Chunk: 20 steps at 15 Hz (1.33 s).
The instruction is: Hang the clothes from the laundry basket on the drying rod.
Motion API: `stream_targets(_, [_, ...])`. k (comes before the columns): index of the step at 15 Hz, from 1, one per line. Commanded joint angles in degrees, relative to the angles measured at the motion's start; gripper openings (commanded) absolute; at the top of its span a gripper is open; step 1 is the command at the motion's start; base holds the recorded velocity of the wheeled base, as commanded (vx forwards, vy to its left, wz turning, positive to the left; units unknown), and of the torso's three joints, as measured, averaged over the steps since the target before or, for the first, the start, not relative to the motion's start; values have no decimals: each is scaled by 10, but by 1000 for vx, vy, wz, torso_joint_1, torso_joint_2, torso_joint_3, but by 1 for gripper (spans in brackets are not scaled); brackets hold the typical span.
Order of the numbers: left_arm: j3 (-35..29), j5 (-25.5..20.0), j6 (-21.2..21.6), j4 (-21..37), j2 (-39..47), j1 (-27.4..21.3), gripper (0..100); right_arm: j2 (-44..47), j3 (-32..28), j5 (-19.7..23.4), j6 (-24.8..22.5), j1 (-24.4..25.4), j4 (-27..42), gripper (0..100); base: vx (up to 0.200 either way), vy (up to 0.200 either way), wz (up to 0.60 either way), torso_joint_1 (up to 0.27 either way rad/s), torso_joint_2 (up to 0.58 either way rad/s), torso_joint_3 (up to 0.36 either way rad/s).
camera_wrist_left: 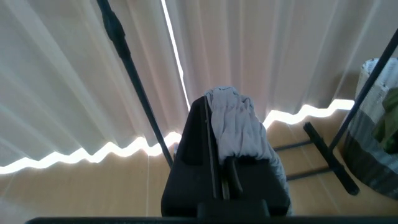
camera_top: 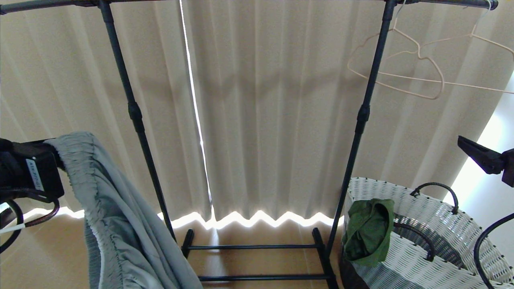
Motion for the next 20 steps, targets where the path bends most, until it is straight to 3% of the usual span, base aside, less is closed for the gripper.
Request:
stream_targets(1, [2,1,2,-14,12,1,0,-3,2,1,0,0,0,100,0,0,0,0,0,0])
stream_targets(12, [0,0,9,-21,14,1,0,-5,-2,1,0,0,0,100,0,0,0,0,0,0])
stream_targets(20, [0,-1,15,-21,15,1,0,-5,1,-1,0,-1,0,100,0,0,0,77,-366,-285])
